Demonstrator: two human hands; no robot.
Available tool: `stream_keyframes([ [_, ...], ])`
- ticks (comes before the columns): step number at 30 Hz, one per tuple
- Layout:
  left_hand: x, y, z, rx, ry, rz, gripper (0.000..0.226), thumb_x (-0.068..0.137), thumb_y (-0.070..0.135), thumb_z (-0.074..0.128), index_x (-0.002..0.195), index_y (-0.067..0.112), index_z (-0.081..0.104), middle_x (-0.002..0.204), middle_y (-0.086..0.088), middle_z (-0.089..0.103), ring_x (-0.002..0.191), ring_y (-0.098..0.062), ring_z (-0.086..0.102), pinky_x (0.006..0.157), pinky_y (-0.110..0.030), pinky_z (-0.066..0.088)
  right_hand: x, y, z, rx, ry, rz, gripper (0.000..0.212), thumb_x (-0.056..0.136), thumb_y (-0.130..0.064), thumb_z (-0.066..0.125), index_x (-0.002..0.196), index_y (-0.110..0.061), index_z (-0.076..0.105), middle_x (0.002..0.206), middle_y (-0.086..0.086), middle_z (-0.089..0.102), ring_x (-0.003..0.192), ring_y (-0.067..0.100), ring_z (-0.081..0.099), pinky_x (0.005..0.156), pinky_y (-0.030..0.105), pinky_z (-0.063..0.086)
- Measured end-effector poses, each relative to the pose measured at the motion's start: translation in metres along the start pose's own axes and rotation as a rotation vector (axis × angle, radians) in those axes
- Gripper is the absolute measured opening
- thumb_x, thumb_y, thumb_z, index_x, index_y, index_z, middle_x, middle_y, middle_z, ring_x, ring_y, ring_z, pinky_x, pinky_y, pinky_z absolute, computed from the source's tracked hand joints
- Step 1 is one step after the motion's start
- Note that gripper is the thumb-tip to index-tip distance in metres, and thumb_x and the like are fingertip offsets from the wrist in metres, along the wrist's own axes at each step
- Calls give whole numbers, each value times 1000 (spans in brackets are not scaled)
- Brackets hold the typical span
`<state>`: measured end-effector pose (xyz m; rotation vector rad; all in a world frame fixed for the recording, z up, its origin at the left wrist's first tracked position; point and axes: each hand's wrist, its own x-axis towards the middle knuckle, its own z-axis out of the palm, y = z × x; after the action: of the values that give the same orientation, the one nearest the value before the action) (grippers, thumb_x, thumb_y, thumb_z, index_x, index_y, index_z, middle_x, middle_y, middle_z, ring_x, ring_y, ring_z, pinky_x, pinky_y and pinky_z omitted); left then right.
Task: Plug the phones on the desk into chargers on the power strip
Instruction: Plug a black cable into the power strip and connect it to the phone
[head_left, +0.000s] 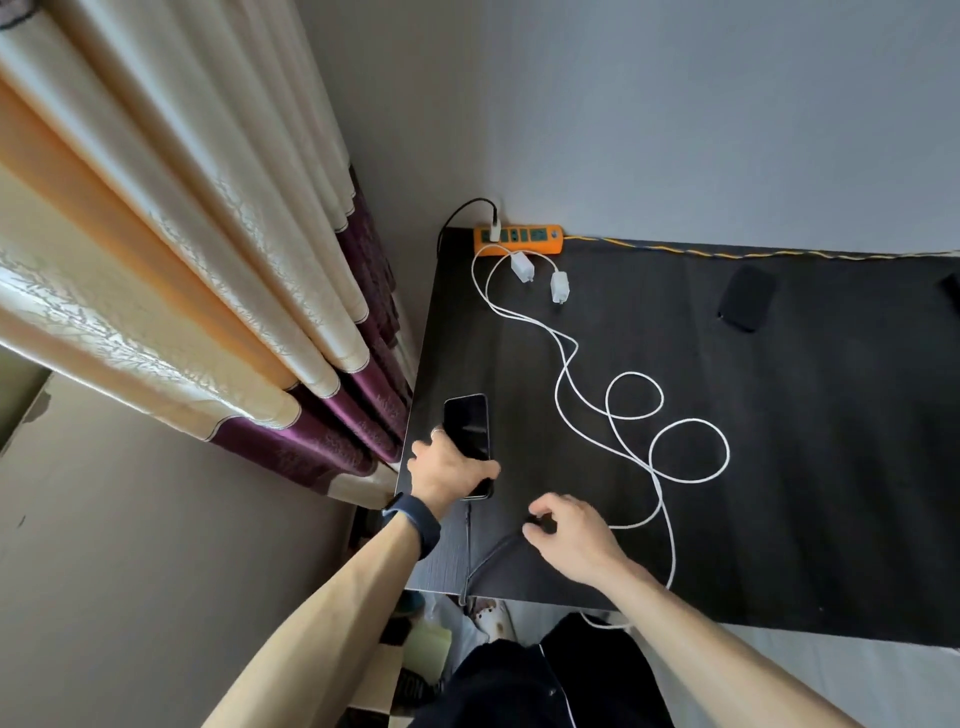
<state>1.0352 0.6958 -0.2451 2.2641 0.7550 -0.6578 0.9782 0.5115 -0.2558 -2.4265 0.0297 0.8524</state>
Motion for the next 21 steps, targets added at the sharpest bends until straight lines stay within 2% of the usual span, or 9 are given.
stream_keyframes([
  [3, 16, 6, 13, 203, 12, 54, 107, 63, 48, 78, 147, 9, 26, 137, -18, 39, 128, -39, 38, 107, -42, 36, 9, 22, 2, -161, -19, 40, 51, 95, -41, 55, 141, -21, 48, 149, 1, 46, 134, 26, 42, 113, 34, 33],
  [6, 34, 7, 31, 256, -14, 35, 108, 69, 45, 76, 152, 11, 15, 141, -16, 36, 130, -37, 34, 107, -40, 36, 23, 39, 2, -213, -22, 78, 67, 96, -46, 51, 154, -23, 29, 166, 0, 17, 150, 28, 20, 121, 37, 25],
  [9, 47, 3, 47, 243, 32, 32, 101, 73, 40, 74, 152, 16, 16, 138, -15, 36, 127, -36, 33, 101, -41, 41, 38, 51, -1, -284, -53, 103, 75, 96, -50, 47, 159, -24, 15, 169, 0, -1, 155, 29, 3, 123, 44, 20],
  [13, 57, -7, 66, 245, 130, 74, 88, 79, 38, 69, 152, 21, 22, 133, -13, 37, 121, -34, 35, 99, -41, 43, 53, 63, -1, -340, -153, 140, 78, 97, -52, 42, 160, -24, 5, 168, -1, -12, 155, 28, -8, 122, 54, 17],
  [17, 59, -17, 79, 278, 196, 106, 80, 86, 49, 64, 152, 24, 27, 141, -12, 39, 124, -32, 37, 97, -44, 45, 55, 73, 5, -358, -188, 139, 81, 97, -55, 41, 160, -25, -1, 167, -3, -20, 154, 27, -15, 121, 57, 16],
  [21, 59, -22, 84, 224, 231, 84, 76, 89, 49, 61, 152, 24, 29, 153, -10, 33, 129, -33, 35, 103, -45, 40, 54, 79, 4, -352, -201, 111, 80, 97, -53, 42, 160, -27, -1, 166, -6, -22, 154, 24, -16, 121, 59, 17],
])
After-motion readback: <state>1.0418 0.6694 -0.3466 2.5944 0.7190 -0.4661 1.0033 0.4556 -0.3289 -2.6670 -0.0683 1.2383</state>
